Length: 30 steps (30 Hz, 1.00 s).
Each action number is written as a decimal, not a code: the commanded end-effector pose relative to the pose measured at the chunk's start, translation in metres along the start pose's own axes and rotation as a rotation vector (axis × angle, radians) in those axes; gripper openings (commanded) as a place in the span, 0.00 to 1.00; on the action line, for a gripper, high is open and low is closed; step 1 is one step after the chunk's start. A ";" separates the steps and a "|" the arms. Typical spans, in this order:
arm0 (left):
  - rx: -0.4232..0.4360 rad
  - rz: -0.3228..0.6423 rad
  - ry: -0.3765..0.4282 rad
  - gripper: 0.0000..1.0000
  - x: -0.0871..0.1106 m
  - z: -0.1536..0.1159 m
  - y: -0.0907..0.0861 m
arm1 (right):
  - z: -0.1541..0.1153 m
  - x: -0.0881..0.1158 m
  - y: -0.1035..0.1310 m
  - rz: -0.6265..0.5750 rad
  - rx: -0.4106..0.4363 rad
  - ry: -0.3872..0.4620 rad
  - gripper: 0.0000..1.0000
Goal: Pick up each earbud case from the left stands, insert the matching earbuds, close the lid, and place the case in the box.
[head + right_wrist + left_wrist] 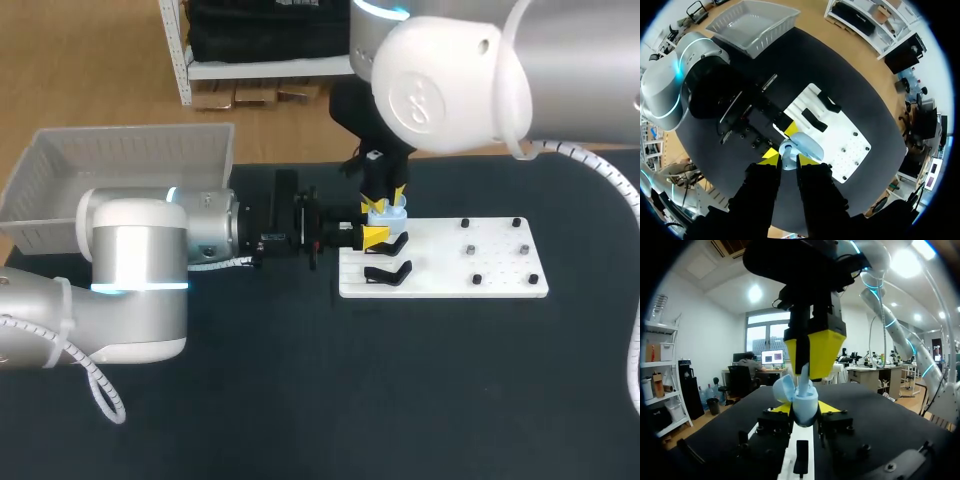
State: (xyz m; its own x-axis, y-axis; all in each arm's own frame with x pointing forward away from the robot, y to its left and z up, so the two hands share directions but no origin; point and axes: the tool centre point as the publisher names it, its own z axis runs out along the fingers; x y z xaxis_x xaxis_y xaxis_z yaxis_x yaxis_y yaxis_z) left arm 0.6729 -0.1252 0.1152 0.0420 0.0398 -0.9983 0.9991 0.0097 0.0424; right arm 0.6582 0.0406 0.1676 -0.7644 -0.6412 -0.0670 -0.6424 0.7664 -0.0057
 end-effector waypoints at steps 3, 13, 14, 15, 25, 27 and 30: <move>-0.002 0.002 -0.003 0.00 0.001 0.000 0.000 | 0.001 -0.002 -0.002 -0.001 -0.002 0.004 0.00; -0.002 0.002 -0.003 0.00 0.001 0.000 0.000 | 0.004 -0.004 -0.003 -0.003 -0.005 0.011 0.00; -0.002 0.002 -0.003 0.00 0.001 0.000 0.000 | 0.004 -0.004 -0.003 -0.003 -0.005 0.011 0.00; -0.002 0.002 -0.003 0.00 0.001 0.000 0.000 | 0.005 -0.004 -0.003 -0.003 -0.006 0.012 0.00; -0.002 0.002 -0.003 0.00 0.001 0.000 0.000 | 0.009 -0.005 -0.001 -0.009 -0.011 0.030 0.00; -0.002 0.002 -0.003 0.00 0.001 0.000 0.000 | 0.010 -0.005 -0.001 -0.011 -0.013 0.034 0.00; -0.002 0.002 -0.003 0.00 0.001 0.000 0.000 | 0.011 -0.005 -0.001 -0.011 -0.015 0.041 0.00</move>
State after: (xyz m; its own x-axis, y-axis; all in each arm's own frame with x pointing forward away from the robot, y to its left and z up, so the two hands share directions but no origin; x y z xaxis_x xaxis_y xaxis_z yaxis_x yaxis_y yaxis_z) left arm 0.6728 -0.1249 0.1140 0.0416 0.0410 -0.9983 0.9991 0.0098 0.0420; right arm 0.6598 0.0422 0.1589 -0.7590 -0.6502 -0.0341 -0.6507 0.7593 0.0065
